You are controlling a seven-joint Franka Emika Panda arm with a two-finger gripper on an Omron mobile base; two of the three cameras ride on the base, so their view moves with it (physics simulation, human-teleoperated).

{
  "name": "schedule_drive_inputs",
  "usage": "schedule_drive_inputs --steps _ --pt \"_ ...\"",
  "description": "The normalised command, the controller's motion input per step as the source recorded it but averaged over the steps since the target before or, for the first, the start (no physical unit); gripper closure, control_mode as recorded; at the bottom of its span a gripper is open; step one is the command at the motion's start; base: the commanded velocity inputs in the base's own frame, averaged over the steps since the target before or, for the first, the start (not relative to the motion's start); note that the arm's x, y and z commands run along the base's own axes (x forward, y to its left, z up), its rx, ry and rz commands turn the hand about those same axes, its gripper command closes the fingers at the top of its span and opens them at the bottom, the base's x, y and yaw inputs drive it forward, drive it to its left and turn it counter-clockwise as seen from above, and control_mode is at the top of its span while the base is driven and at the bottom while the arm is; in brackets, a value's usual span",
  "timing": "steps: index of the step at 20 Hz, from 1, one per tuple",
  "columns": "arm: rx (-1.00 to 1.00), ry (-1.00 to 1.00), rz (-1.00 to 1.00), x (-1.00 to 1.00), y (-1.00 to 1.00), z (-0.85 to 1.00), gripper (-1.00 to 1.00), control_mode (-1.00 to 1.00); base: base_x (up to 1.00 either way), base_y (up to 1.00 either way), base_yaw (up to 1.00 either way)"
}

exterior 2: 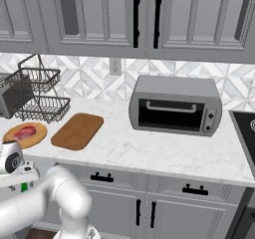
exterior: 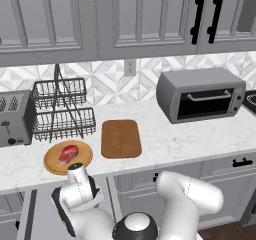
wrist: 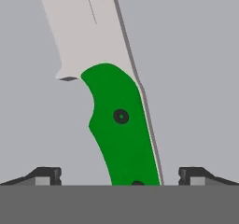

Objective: Pick up the knife from the drawer and place it on the cutting board. Then place the meat from the plate to the cutting board.

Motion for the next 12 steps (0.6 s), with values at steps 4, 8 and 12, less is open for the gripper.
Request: schedule_drive_inputs --steps 4,8,12 --pt "0.00 0.07 0.00 0.00 0.00 -0.07 1.00 -1.00 0.00 0.00 0.00" --pt "0.00 0.08 0.00 0.00 0.00 -0.09 1.00 -1.00 0.00 0.00 0.00" --pt "0.00 0.17 0.00 0.00 0.00 -0.19 1.00 -1.00 0.00 0.00 0.00"
